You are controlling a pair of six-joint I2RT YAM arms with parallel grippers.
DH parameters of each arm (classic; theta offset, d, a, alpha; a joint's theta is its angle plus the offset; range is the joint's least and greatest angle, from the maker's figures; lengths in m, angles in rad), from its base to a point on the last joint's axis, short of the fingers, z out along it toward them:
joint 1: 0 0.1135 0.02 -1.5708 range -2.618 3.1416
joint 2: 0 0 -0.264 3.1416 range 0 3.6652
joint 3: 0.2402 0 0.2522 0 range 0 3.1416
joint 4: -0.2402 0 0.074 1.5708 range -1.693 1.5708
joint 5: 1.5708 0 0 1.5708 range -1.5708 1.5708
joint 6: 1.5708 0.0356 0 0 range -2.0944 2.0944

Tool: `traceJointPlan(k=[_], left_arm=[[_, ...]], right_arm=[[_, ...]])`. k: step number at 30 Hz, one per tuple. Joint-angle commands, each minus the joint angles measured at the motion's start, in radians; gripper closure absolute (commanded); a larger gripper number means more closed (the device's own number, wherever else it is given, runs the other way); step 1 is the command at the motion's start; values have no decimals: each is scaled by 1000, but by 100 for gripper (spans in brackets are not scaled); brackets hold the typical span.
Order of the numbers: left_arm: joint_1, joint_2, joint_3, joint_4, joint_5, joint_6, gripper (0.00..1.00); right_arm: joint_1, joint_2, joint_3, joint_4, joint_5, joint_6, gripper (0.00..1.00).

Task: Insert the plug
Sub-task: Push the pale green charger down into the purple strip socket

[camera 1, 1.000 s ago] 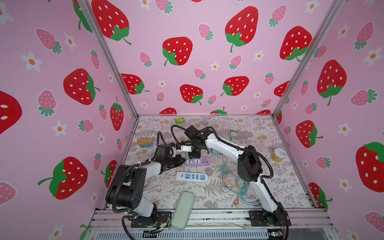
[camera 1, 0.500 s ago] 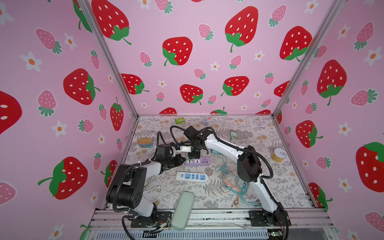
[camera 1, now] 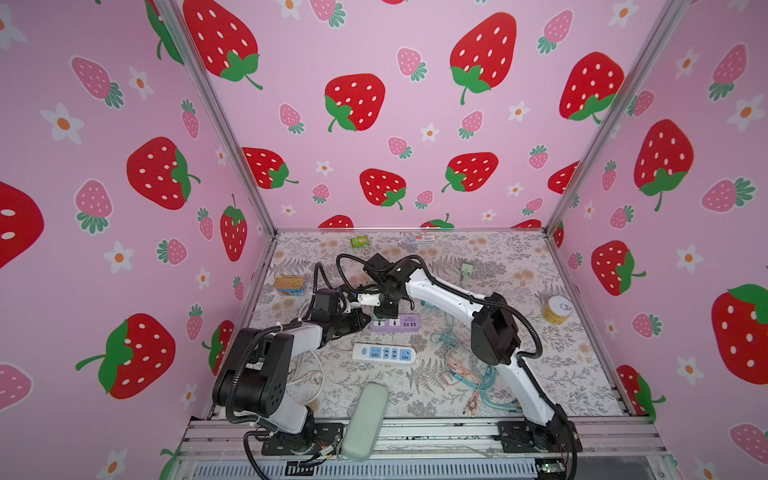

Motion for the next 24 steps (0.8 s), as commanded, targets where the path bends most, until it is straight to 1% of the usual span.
traceJointPlan(k=[1,9,10,16,24], left_arm=[[-16,39,-30,-52,25,2,92],[-16,45,-29,-50,31,-1,92],[-16,43,-30,-51,30,0,92],[-15,46,-29,-54,29,0,92],[-10,46,-18,-66,32,5,92]], right_arm=[[4,70,-1,-23,31,2,81],[4,35,-1,4,-29,17,75],[4,28,-2,10,-36,18,74],[4,-3,-8,35,-57,24,57],[-2,-47,-40,55,-94,37,47]])
